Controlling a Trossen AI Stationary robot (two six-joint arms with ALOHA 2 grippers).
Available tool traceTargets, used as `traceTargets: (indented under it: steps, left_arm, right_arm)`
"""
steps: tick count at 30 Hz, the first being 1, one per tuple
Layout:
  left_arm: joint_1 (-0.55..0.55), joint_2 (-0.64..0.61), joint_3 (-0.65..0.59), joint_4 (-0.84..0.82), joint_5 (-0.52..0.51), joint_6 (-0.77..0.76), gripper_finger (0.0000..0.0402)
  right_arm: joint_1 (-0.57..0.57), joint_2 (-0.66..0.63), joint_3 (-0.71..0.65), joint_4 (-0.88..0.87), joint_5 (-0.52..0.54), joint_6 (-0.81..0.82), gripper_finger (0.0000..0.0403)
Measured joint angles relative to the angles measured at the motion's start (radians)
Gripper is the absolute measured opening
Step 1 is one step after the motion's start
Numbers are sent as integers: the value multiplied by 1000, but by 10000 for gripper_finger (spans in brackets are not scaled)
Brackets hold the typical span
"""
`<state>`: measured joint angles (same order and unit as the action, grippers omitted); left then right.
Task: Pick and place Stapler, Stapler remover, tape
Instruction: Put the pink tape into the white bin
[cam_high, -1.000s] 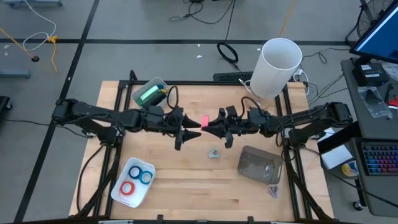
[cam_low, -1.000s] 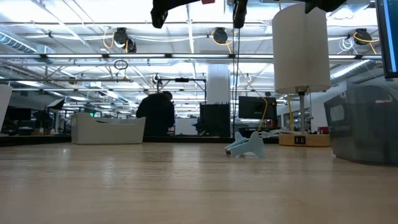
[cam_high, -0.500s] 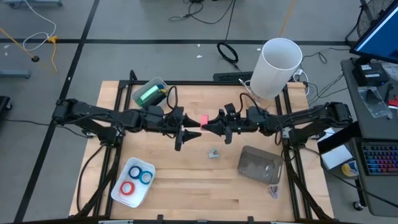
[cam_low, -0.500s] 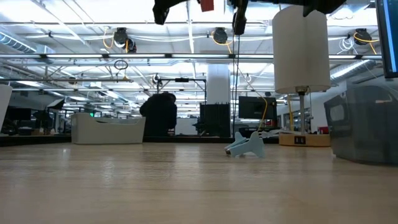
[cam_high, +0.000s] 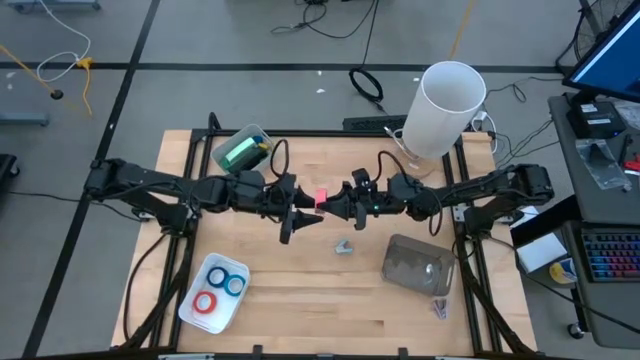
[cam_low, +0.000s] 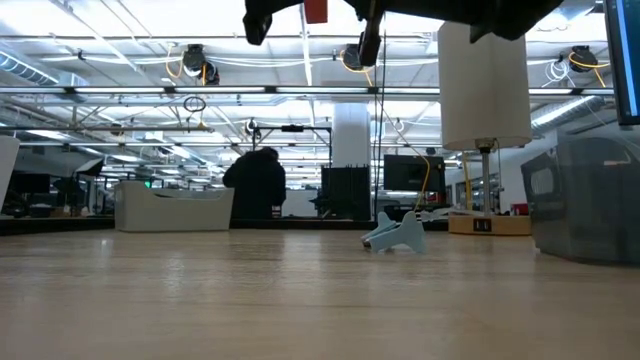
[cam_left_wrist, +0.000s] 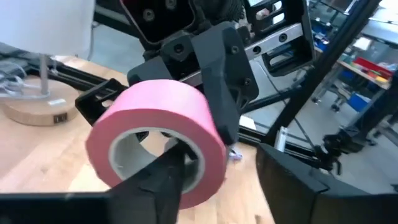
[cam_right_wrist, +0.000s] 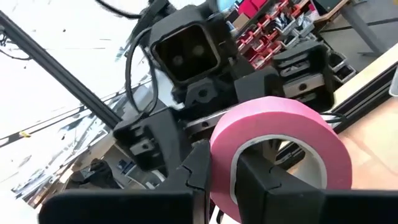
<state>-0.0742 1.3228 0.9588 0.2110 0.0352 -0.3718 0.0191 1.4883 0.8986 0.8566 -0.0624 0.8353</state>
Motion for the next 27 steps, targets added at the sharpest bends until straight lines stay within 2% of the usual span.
traceTargets:
  steps: [3,6,8,12,17,22,27]
  left_arm:
    - [1,0,0,-15,25,-6,147]
    - [2,-1,0,-31,39,-6,76]
    - [3,-2,1,-52,39,0,41]
    - [1,-2,2,-111,51,-1,41]
    - [-2,-21,3,-298,80,-41,39]
    - [-10,-58,-6,-548,99,-169,39]
    - [-89,-116,0,-834,159,-372,39]
  right_arm:
    - [1,0,0,0,-3,-10,32]
    - [1,0,0,10,-4,-28,34]
    - [1,0,-1,9,0,-32,53]
    - [0,0,-2,-4,-60,-22,114]
    - [-3,1,-2,-109,-237,64,168]
    - [2,-6,-4,-182,-416,131,194]
    - [-6,-2,-24,-191,-433,145,200]
